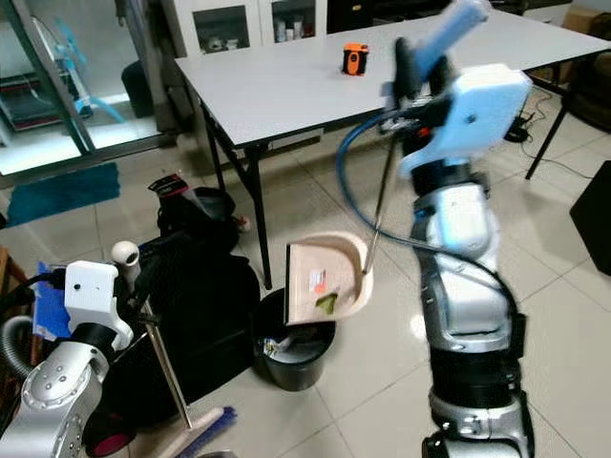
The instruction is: Sweep floor
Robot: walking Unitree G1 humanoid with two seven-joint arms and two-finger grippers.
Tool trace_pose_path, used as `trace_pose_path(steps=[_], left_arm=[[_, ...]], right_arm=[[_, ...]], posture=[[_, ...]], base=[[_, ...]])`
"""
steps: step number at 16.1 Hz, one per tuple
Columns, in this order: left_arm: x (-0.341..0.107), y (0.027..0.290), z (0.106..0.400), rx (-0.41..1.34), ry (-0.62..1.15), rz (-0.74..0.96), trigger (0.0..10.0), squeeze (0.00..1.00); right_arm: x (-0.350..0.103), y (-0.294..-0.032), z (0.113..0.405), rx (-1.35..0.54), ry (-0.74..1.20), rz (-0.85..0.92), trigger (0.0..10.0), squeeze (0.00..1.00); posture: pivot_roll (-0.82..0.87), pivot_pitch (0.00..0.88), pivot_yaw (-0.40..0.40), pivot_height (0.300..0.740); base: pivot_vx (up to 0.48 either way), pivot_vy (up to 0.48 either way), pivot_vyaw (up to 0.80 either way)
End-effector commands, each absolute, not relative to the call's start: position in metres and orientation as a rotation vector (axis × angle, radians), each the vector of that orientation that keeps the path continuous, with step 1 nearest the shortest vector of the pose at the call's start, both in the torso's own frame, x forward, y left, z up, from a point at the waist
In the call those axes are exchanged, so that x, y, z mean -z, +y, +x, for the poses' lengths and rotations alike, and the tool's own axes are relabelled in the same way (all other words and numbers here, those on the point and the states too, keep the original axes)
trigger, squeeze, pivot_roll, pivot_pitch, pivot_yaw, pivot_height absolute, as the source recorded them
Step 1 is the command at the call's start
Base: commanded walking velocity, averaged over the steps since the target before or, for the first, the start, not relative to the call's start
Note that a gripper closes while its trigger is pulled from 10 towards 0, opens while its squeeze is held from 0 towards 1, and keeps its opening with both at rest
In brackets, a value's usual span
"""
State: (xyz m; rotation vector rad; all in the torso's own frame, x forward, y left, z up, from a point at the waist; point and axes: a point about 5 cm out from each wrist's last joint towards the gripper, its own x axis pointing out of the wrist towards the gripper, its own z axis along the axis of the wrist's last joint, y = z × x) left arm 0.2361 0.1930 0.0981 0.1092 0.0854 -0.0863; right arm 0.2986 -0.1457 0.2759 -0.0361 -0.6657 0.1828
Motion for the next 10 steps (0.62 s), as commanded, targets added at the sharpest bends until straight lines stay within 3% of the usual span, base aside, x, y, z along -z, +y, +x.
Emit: trace_pose_path(steps=[1,10], left_arm=[[-0.103,0.196,0.238,0.072,0.054,0.122,10.0,0.00],[-0.101,0.196,0.237,0.066,0.050,0.116,10.0,0.00]], right_arm=[[-0.279,-0.132,0.294,-0.241,-0.740,-0.080,10.0,0.00],[-0.248,-0.067,0.270,-0.554,-0.819,-0.217,10.0,0.00]], posture=[[0.05,0.000,0.048,0.740],[0.05,0.000,0.034,0.740]], base=[[0.000,0.000,0.00],[0.000,0.000,0.00]])
